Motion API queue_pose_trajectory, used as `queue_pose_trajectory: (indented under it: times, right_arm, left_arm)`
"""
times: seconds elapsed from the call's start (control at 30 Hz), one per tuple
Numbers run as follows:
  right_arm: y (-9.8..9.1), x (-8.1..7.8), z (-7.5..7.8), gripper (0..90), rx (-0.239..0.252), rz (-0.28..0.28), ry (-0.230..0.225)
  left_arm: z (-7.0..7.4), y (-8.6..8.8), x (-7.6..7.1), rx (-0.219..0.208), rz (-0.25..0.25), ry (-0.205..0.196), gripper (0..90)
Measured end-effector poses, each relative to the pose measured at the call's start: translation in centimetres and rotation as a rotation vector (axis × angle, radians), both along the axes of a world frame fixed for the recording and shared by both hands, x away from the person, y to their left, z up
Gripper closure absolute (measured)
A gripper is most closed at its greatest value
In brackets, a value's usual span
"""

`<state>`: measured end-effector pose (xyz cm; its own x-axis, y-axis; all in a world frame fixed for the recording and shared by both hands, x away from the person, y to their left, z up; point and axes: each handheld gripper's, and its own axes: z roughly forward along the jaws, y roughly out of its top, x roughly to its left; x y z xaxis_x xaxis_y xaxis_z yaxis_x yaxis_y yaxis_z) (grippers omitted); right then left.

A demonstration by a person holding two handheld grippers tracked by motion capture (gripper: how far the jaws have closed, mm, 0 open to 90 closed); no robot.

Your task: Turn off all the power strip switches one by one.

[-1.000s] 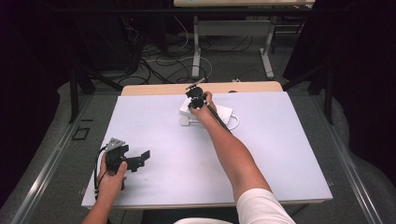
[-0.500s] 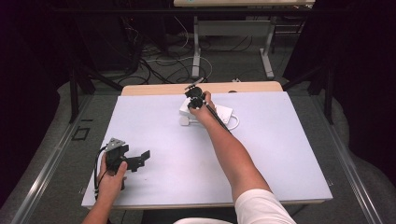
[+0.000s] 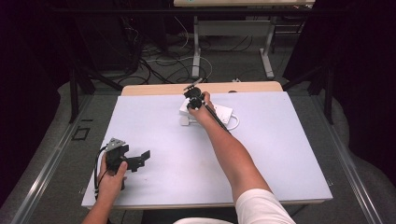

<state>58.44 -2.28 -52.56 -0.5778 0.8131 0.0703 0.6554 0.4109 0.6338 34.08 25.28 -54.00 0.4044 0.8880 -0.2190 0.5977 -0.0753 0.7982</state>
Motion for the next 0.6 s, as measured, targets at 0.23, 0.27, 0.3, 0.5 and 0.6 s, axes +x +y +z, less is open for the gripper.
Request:
queue_pose_trajectory:
  times: [0.23, 0.27, 0.3, 0.5, 0.6]
  right_arm:
    - [-1.3, -0.6, 0.2, 90.0, 0.007, 0.015, -0.023]
    - [-1.5, -0.8, 0.5, 90.0, -0.02, 0.008, 0.0]
    - [-1.6, -0.9, 0.6, 90.0, 0.0, 0.005, -0.006]
    - [-2.8, -2.0, 1.3, 90.0, 0.005, 0.019, -0.022]
    - [-3.5, -2.7, 1.4, 90.0, 0.03, 0.018, -0.043]
  left_arm:
    - [0.0, -0.2, 0.0, 0.006, 0.002, -0.002, 0.5]
    - [-0.1, -0.3, 0.0, 0.003, 0.006, -0.01, 0.6]
    - [-0.1, -0.3, 0.0, 0.005, 0.004, -0.006, 0.6]
    - [-0.2, -0.4, 0.1, 0.009, 0.003, -0.009, 0.6]
    - [-0.1, -0.4, 0.0, 0.017, -0.001, 0.0, 0.5]
